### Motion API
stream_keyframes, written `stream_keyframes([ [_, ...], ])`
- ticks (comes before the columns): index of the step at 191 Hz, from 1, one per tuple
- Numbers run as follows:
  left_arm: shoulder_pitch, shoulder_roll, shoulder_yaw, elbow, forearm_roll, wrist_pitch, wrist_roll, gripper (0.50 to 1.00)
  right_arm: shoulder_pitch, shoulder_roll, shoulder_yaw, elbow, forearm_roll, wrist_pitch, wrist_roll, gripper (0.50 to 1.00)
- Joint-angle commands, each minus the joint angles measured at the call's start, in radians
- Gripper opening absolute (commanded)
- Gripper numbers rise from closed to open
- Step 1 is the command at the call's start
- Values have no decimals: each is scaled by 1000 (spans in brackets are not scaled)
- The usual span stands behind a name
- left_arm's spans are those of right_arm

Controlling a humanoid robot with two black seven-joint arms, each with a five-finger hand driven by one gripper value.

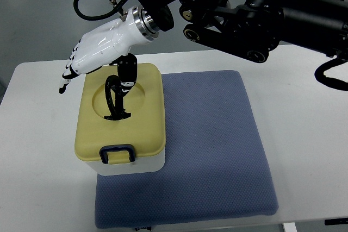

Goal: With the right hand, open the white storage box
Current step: 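Lower the right hand and close its fingers around the black lid handle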

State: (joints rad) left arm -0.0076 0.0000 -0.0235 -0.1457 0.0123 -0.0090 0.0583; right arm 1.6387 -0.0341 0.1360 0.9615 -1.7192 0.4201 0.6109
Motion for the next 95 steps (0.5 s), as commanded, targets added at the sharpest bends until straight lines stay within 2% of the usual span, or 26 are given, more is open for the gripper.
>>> stream_keyframes([
  [1, 0, 0, -1, 0, 0, 0, 0, 1000, -3, 3, -47, -1, -25, -37, 0, 848],
  [6, 0, 0, 1, 0, 0, 0, 0, 1000, -5, 3, -65, -3, -25, -50, 0, 830],
  [56, 0, 0, 1, 0, 0, 0, 0, 1000, -17, 10, -88, -10, -27, -75, 0, 791],
  [82, 0, 0, 1, 0, 0, 0, 0, 1000, -14, 8, -90, -10, -27, -80, 0, 725],
  [95, 0, 0, 1, 0, 0, 0, 0, 1000, -13, 8, -90, -10, -25, -80, 0, 713],
])
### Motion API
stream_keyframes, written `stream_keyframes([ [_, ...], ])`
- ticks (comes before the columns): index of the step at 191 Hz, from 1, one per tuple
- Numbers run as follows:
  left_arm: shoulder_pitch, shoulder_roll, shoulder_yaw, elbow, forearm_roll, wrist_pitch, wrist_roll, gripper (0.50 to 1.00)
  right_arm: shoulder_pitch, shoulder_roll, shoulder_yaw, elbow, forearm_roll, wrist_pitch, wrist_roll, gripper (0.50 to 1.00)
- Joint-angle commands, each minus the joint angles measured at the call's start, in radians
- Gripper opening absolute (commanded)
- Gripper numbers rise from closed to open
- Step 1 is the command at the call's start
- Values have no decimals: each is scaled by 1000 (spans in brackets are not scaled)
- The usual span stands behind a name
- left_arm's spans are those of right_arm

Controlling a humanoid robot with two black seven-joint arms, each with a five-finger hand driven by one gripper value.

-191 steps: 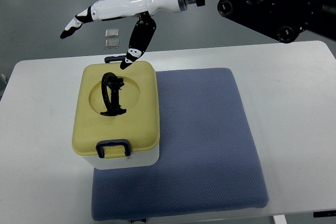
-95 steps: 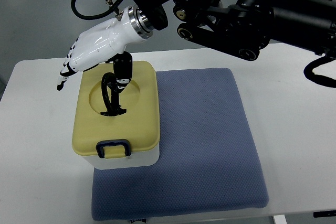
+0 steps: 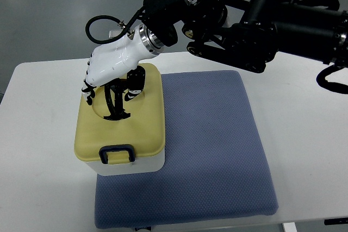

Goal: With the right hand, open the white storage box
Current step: 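Lower the right hand and close its fingers around the black lid handle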

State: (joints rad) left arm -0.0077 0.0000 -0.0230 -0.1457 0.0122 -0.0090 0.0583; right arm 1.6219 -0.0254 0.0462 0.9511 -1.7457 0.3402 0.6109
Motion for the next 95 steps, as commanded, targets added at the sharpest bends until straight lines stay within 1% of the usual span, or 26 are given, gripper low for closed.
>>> stream_keyframes([
  [1, 0, 0, 0, 0, 0, 0, 0, 1000, 4, -1, 0, 0, 2, 0, 0, 713],
  [10, 0, 0, 0, 0, 0, 0, 0, 1000, 3, -1, 0, 0, 2, 0, 0, 693],
  [74, 0, 0, 0, 0, 0, 0, 0, 1000, -10, 21, -3, -2, 0, 0, 0, 686],
  [81, 0, 0, 0, 0, 0, 0, 0, 1000, -14, 21, -3, -2, 0, 0, 0, 658],
  [95, 0, 0, 0, 0, 0, 0, 0, 1000, -14, 19, -3, -3, 0, 0, 0, 639],
])
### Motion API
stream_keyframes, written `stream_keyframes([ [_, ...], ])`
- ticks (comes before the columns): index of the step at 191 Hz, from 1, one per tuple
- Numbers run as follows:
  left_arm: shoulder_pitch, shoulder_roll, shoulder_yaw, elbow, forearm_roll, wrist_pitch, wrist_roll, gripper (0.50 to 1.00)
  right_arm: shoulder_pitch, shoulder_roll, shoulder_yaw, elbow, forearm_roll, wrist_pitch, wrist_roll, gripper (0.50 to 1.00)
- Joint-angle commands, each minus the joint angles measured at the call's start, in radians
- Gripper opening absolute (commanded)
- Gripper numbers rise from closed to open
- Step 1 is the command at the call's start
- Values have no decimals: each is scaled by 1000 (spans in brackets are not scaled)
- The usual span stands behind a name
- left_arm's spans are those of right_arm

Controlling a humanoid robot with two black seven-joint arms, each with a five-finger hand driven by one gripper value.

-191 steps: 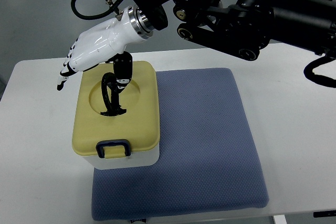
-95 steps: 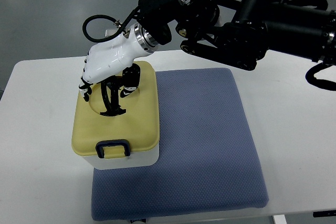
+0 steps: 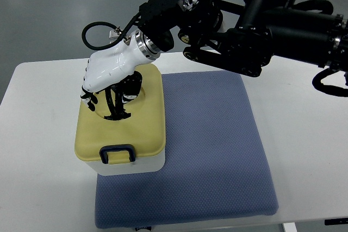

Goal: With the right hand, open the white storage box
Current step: 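Lower the right hand and close its fingers around the black lid handle, then lift the yellow lid off the box with the right hand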

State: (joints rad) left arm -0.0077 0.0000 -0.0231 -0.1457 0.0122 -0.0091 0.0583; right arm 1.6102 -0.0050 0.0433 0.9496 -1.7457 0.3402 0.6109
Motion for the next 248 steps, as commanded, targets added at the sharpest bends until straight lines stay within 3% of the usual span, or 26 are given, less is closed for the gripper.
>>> stream_keyframes([
  [1, 0, 0, 0, 0, 0, 0, 0, 1000, -4, 0, 0, -2, 0, 0, 0, 631],
  [14, 0, 0, 0, 0, 0, 0, 0, 1000, -9, 0, 0, -12, 0, 0, 0, 582],
  [35, 0, 0, 0, 0, 0, 0, 0, 1000, -16, 0, 0, -20, 0, -1, 0, 547],
  [79, 0, 0, 0, 0, 0, 0, 0, 1000, -16, -3, 1, -23, 0, -1, 0, 545],
  [94, 0, 0, 0, 0, 0, 0, 0, 1000, -16, -3, 1, -22, 0, 0, 0, 500],
  [248, 0, 0, 0, 0, 0, 0, 0, 1000, 28, -46, 18, -20, 21, 19, 0, 500],
])
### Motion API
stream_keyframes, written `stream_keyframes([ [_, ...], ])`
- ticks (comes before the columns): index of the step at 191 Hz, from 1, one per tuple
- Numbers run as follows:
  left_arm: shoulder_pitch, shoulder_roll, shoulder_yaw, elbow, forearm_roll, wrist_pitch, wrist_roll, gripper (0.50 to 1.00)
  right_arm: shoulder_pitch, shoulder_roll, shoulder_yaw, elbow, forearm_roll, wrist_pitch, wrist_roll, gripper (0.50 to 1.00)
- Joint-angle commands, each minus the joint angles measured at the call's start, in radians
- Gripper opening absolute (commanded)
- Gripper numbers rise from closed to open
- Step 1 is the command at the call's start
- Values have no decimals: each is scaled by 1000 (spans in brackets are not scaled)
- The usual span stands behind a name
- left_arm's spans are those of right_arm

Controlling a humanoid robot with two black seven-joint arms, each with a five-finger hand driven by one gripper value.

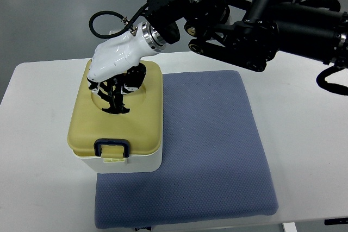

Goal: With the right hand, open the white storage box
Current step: 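Lift the yellow lid off the box with the right hand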

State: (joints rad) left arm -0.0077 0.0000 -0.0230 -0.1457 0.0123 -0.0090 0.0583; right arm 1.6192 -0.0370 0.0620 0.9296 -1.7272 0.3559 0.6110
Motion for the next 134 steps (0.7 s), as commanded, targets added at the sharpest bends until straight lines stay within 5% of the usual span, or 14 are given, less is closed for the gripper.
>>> stream_keyframes([
  [1, 0, 0, 0, 0, 0, 0, 0, 1000, 19, -14, -1, -2, 5, 3, 0, 500],
  [94, 0, 0, 0, 0, 0, 0, 0, 1000, 59, -96, 22, -2, 21, 34, 0, 500],
  [134, 0, 0, 0, 0, 0, 0, 0, 1000, 28, -247, 24, -41, 23, 6, 0, 500],
])
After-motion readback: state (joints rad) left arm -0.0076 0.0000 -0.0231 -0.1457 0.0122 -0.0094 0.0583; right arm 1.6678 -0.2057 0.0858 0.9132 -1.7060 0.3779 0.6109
